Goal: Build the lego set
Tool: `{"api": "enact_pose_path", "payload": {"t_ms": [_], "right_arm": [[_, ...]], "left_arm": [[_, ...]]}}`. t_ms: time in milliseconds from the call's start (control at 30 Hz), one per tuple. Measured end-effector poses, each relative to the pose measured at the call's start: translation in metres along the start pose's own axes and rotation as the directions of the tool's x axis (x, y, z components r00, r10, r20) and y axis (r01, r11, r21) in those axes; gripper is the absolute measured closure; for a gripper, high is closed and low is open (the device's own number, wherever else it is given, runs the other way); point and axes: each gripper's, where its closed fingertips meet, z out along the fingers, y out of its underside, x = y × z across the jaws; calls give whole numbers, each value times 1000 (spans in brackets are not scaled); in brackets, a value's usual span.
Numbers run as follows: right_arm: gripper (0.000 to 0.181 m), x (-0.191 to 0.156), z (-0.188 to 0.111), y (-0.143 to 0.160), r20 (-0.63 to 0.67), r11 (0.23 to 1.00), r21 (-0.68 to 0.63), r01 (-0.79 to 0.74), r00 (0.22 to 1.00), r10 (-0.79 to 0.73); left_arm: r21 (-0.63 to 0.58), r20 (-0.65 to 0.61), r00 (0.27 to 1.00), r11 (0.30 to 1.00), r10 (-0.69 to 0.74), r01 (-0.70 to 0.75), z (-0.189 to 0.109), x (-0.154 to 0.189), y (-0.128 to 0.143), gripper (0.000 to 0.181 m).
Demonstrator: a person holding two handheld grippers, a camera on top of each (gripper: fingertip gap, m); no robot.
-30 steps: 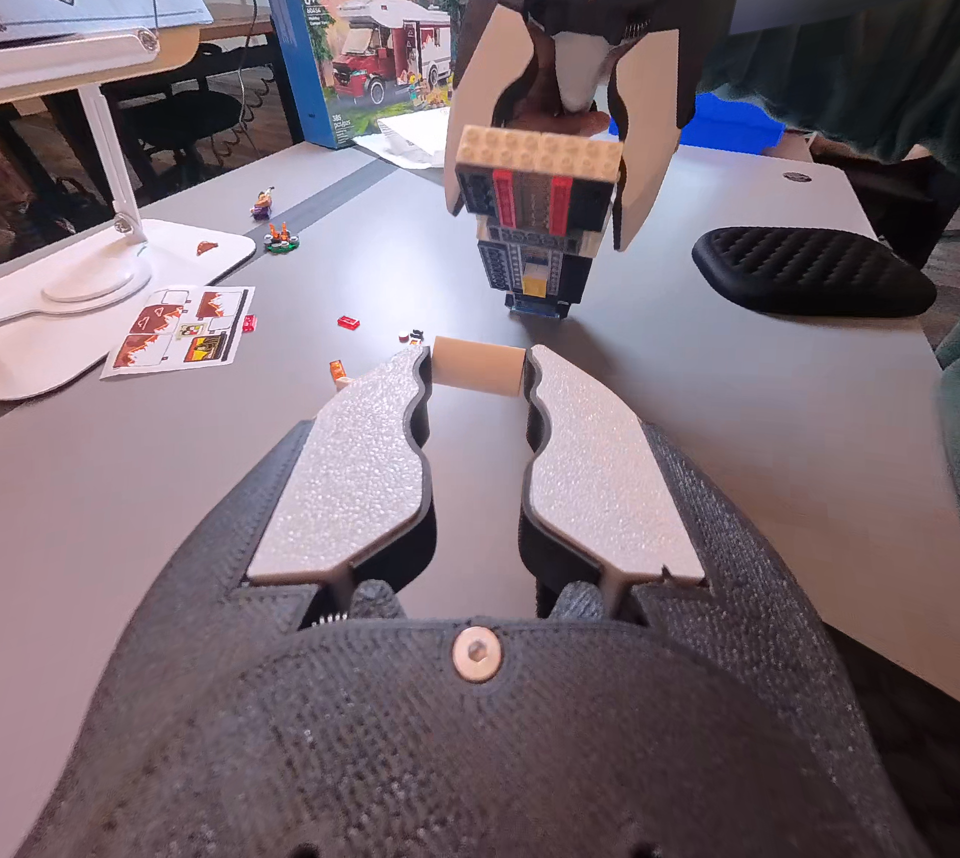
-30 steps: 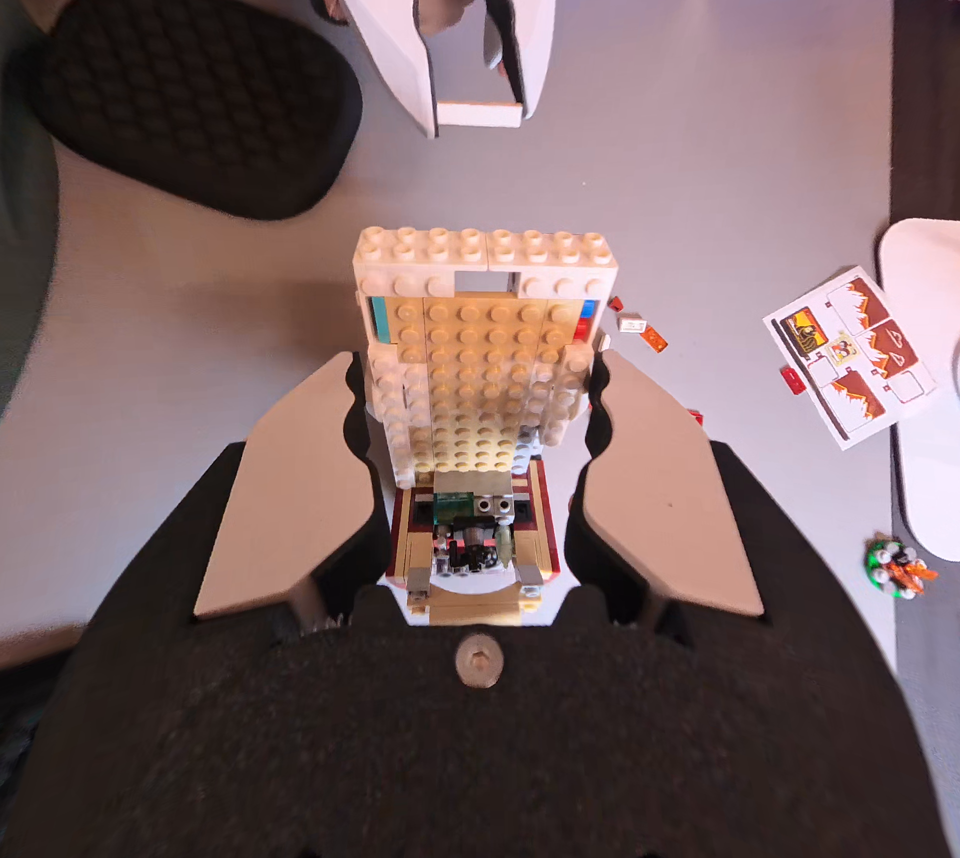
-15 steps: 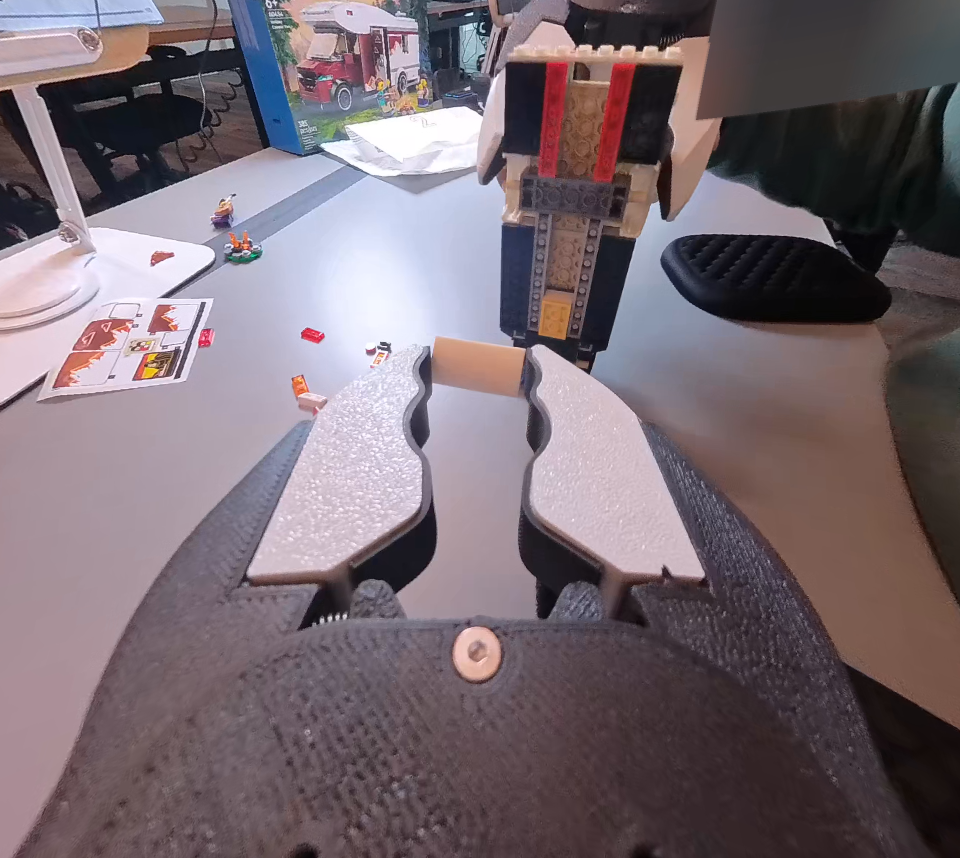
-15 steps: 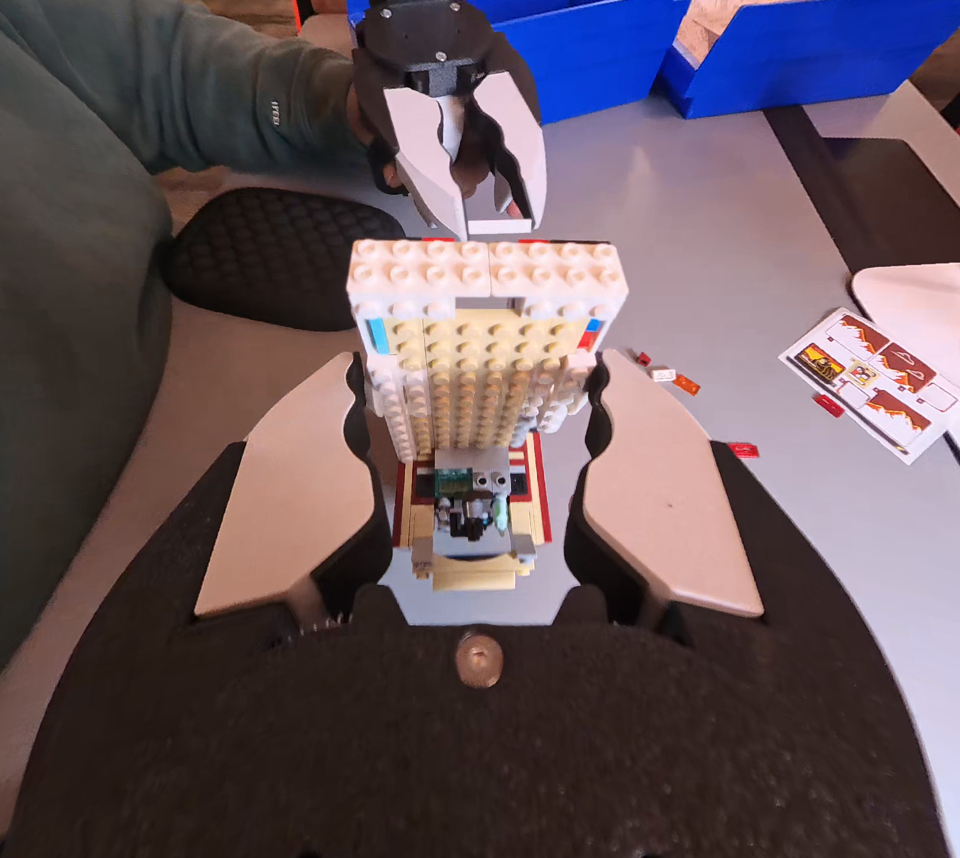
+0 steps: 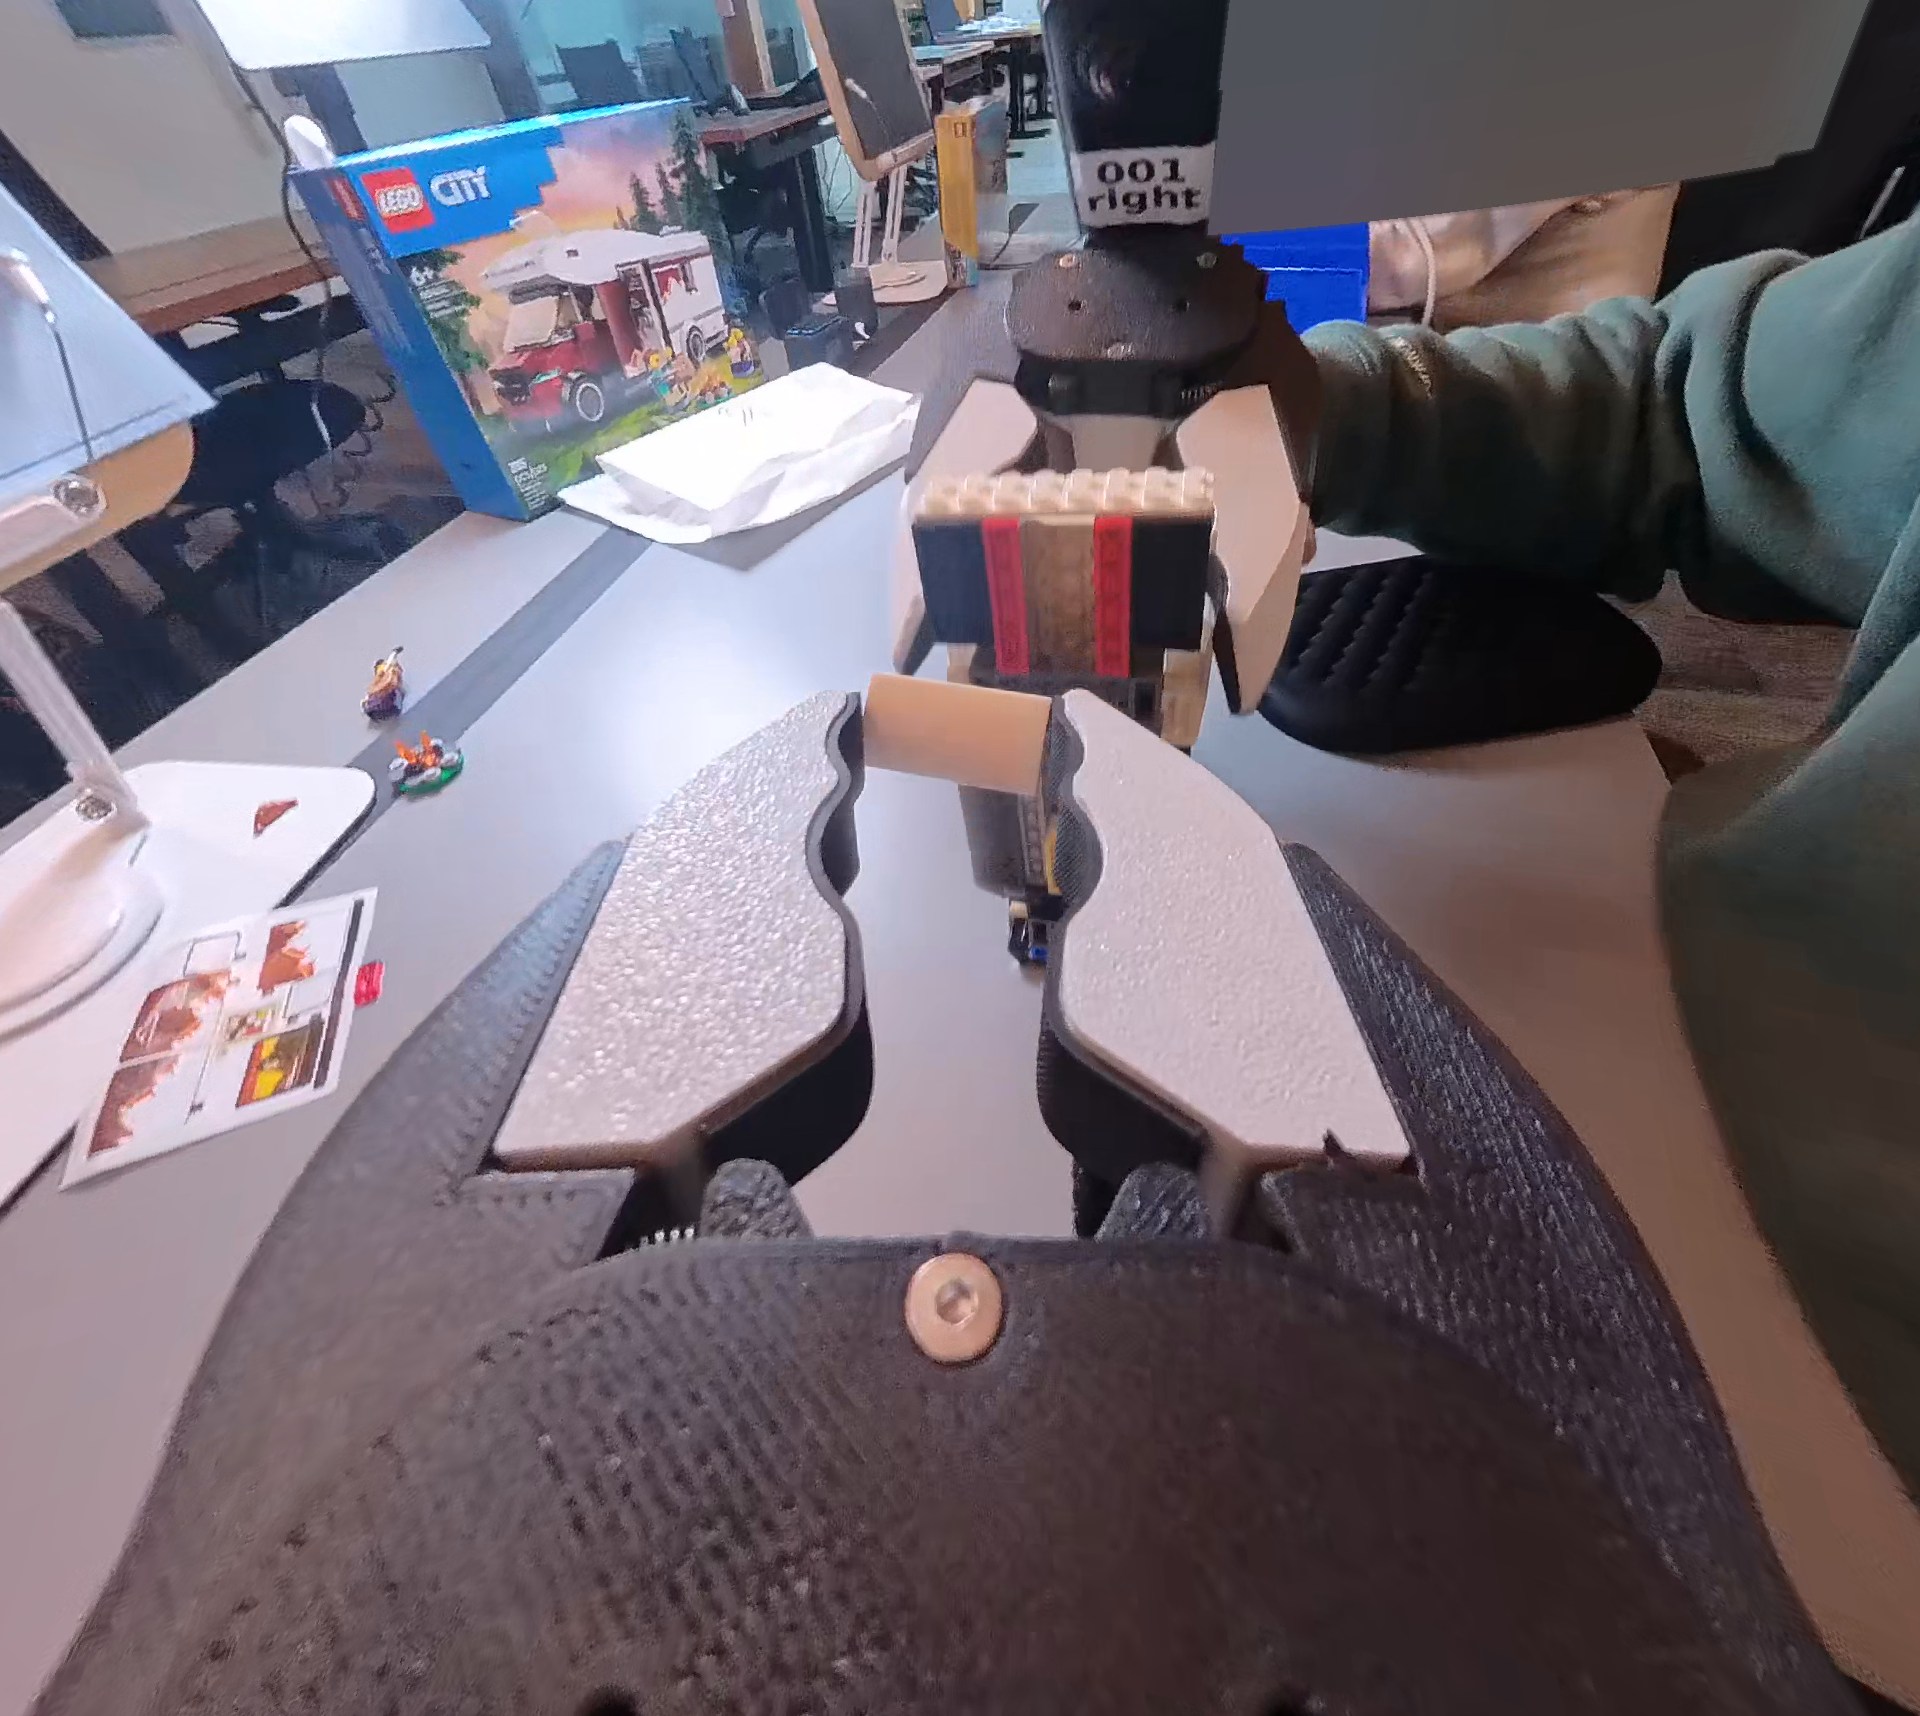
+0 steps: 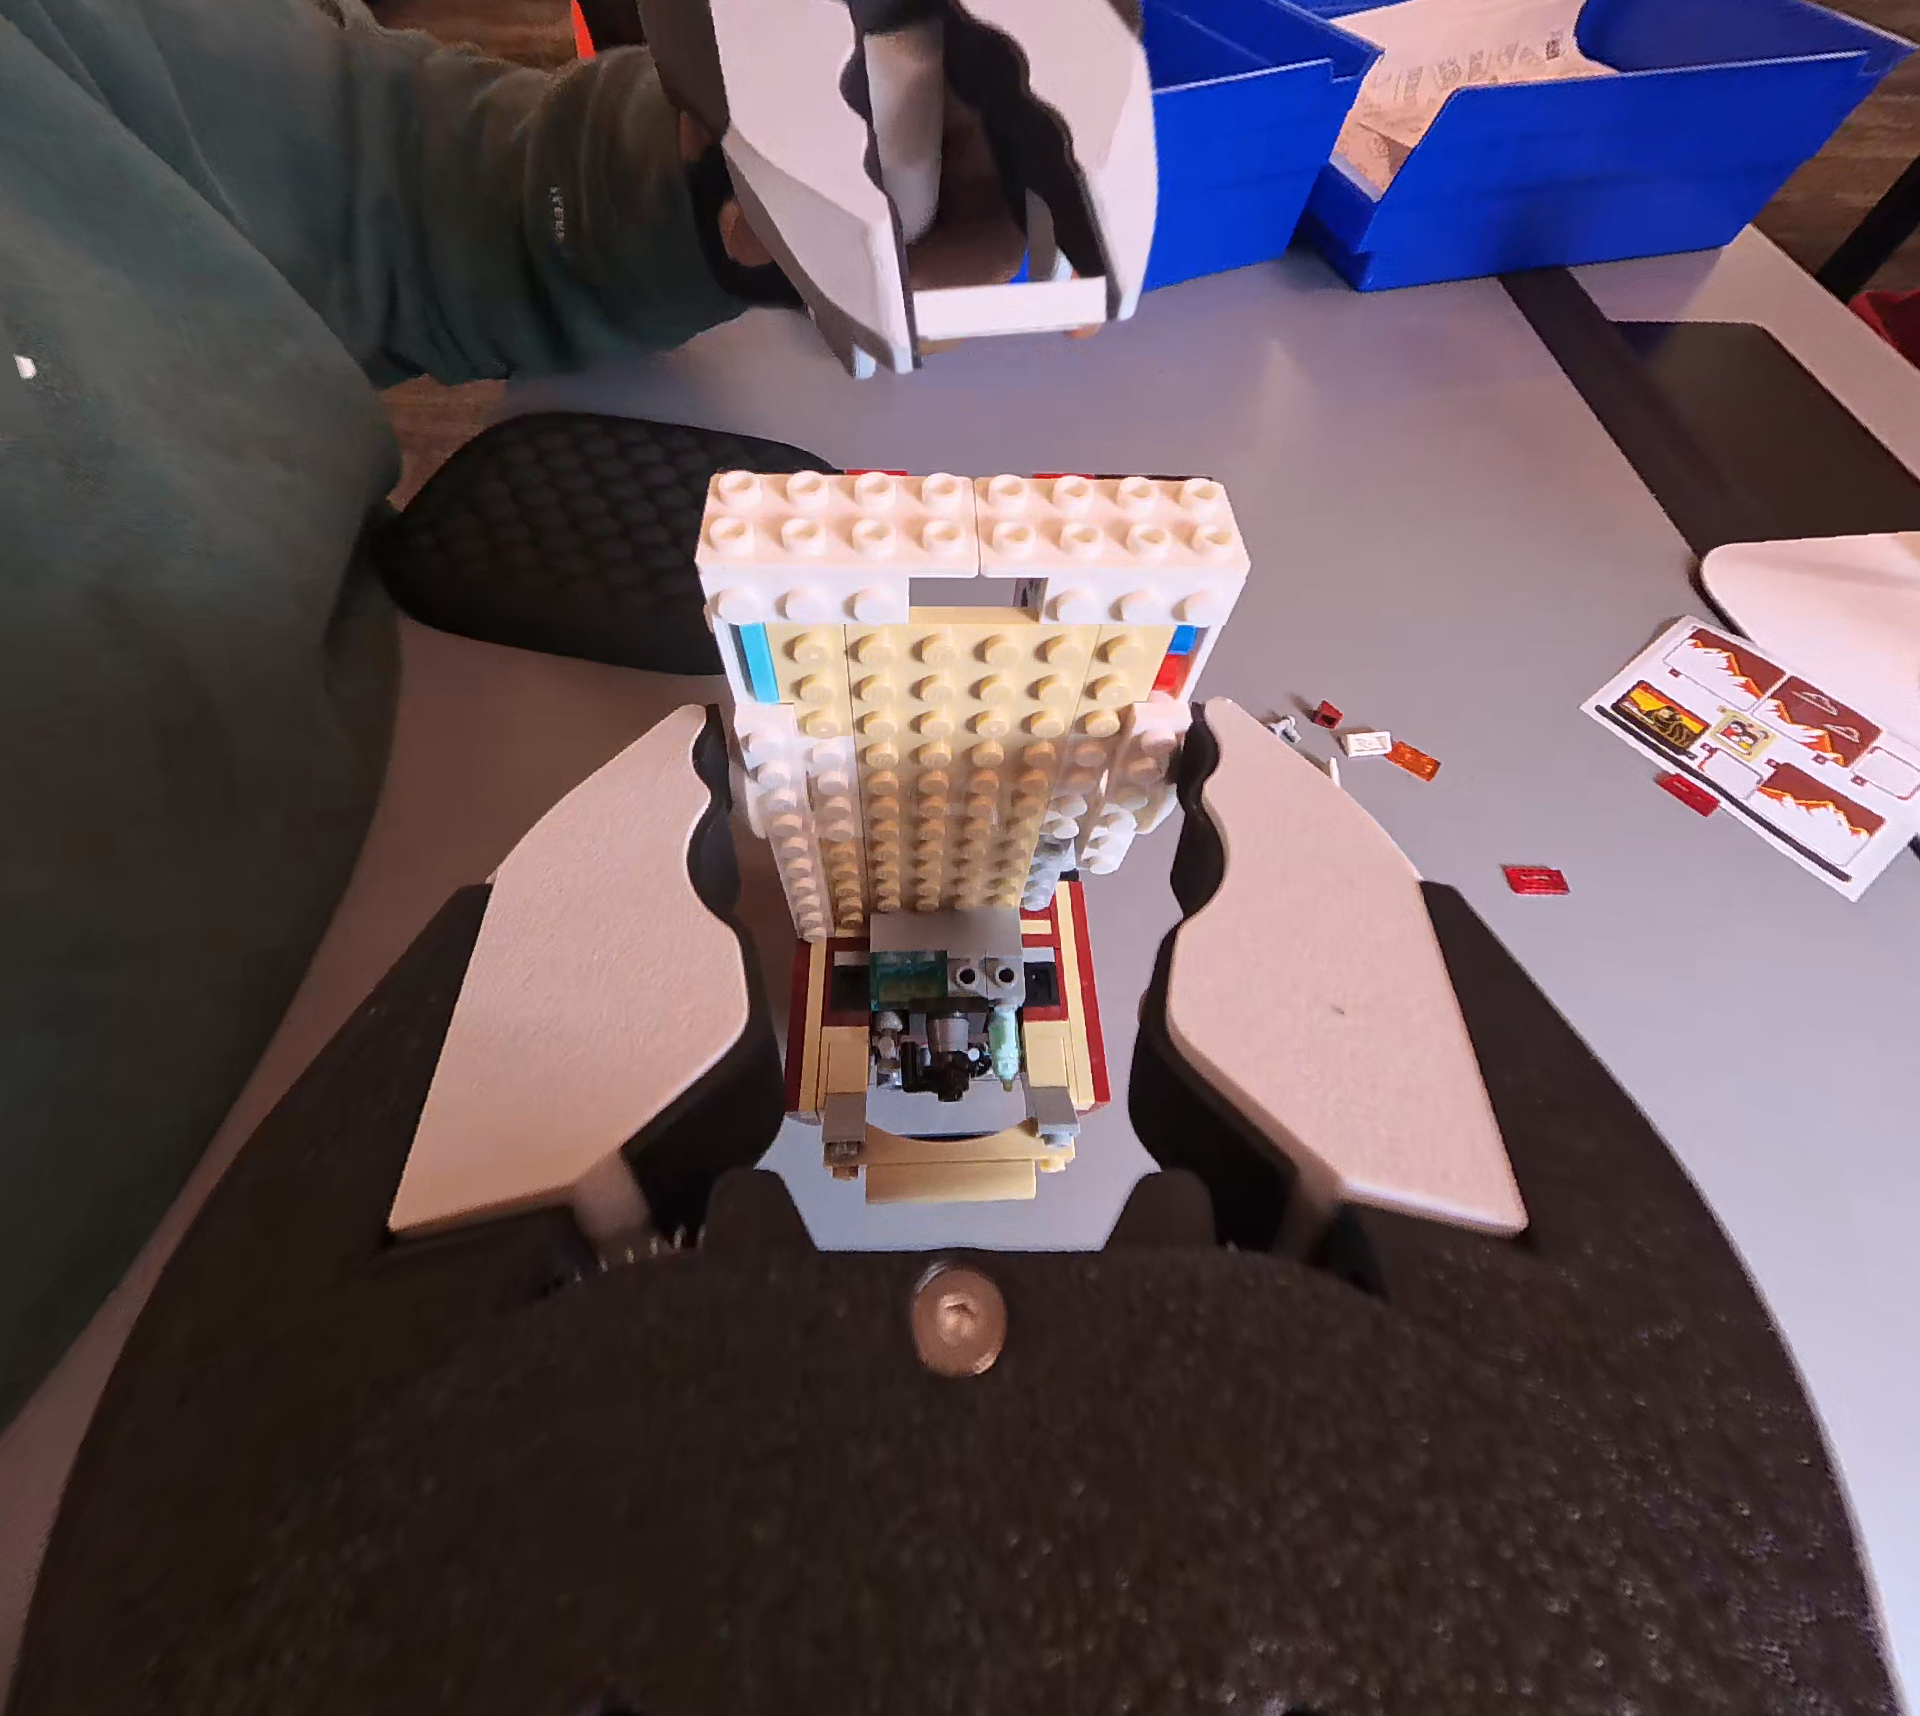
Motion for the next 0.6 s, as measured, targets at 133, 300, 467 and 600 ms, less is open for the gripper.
{"api": "enact_pose_path", "payload": {"t_ms": [133, 300, 467, 600], "right_arm": [[98, -1, 1, 0, -5, 1000, 2, 11, 1000, -11], [98, -1, 2, -2, -11, 1000, 28, 1, 1000, 0], [98, -1, 3, -3, -16, 999, 37, 3, 1000, -3], [98, -1, 3, -3, -20, 999, 42, 4, 1000, -4]], "left_arm": [[-32, -50, 999, 999, 0, -1, 12, 6, -21, 147], [-174, -108, 994, 985, -18, -1, 28, 11, -32, 147], [-340, -174, 981, 940, -86, 22, 42, 17, -28, 147], [-443, -202, 972, 896, -124, 22, 46, 21, -23, 147]]}}
